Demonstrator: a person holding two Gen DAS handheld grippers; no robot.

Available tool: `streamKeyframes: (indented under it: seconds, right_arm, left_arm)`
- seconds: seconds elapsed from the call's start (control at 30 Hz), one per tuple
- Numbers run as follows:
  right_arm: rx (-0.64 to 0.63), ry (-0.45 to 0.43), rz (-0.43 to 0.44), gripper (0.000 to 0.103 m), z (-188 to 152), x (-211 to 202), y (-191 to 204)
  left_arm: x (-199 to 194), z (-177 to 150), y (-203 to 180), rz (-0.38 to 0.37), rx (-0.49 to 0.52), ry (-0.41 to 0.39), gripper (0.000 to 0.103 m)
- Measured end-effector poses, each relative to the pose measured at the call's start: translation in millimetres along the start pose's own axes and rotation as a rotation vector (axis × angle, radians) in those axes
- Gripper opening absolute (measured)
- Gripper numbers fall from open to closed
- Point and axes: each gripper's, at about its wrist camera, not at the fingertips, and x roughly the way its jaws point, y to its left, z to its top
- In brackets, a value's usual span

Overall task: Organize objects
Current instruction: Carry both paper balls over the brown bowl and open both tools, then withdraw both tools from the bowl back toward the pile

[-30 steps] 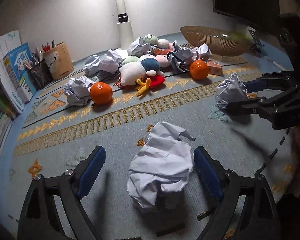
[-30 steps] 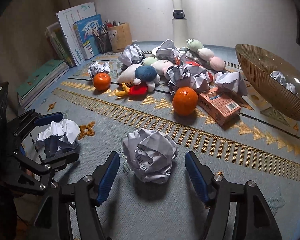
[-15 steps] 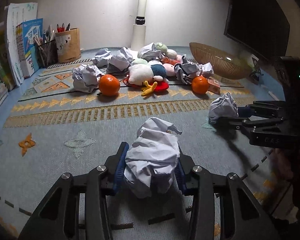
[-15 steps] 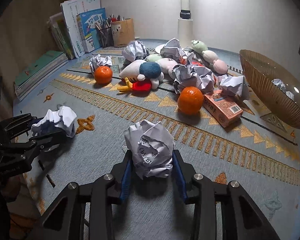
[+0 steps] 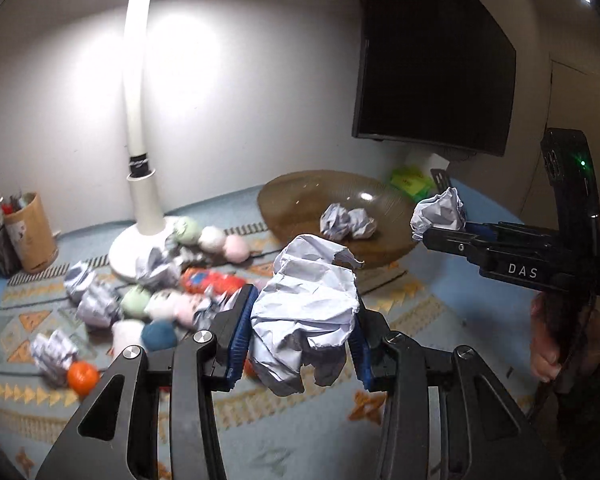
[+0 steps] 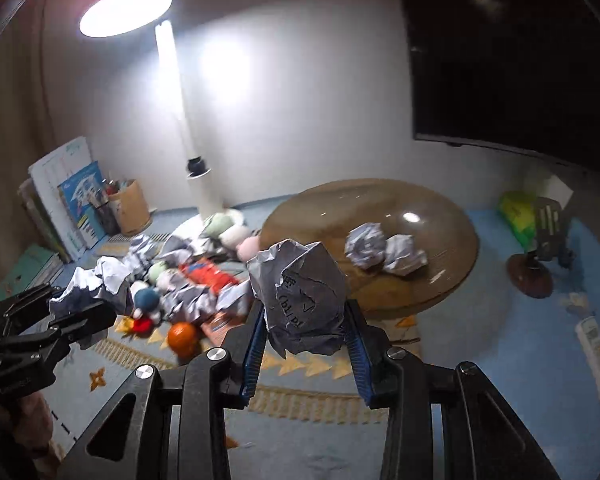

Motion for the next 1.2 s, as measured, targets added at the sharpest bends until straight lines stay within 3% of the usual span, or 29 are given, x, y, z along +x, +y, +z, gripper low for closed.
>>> streamKeyframes:
  seconds: [0.2,0.27,0.3,0.37,0.43,0.53,0.7,0.8,0.87,0.97,1.1,1.2]
  right_arm:
    - [0.046,0.02,-0.036,0.037,35.6,29.7,-24.1]
    - [0.08,0.031,-0.017,0.047,41.1,43.2,-34.6]
    - [0.098,0.034,-0.023,0.065,43.1,48.4,-40.9]
    - [0.128,0.037,-0.063,0.071,40.9,54.1,-54.1]
    - [0.164,0.062,-0.048,0.071,32.9,55.2,-64.9]
    - [0.248,0.093,0.051,0.071,13.5,47.4,-69.4]
    - [0.214,0.09,0.152,0.071,-9.5,25.1,-23.8]
    - [0.139,0.068,0.211,0.071,-12.2,8.9,15.7]
    - [0.105,0.043,0.236,0.071,-15.3,0.7,39.8]
    - [0.088,0.053,0.237,0.075,-29.8,11.5,67.1]
    - [0.044,0.098,0.199,0.076,-64.5,45.5,93.3]
    - [-0.009,0.106,0.157,0.076,-87.2,61.6,107.5]
  left_arm:
    - [77.7,50.8,-25.4,-0.041,-0.011,0.005,0.04]
    - [101.2,60.2,-25.8,-0.058,-0.023,0.015,0.042]
    - [111.0,63.4,-25.2,-0.059,-0.026,0.023,0.05]
    - [123.3,64.8,-20.3,-0.03,-0.056,0.043,0.083]
    - [120.2,58.0,-14.0,-0.022,-0.083,0.041,0.084]
    - [96.2,40.4,-5.8,-0.029,-0.107,0.033,0.084]
    - [30.7,11.6,15.7,-0.008,-0.187,-0.037,0.086]
    - [-12.4,1.7,29.2,0.062,-0.19,-0.086,0.088]
    - [-41.9,-5.7,39.3,0.121,-0.195,-0.128,0.103]
    - [-76.2,-28.3,60.0,0.25,-0.2,-0.178,0.103]
    - [-73.6,-76.4,104.7,0.478,-0.216,-0.074,0.103]
    - [-58.1,-109.8,137.6,0.488,-0.293,0.015,0.102]
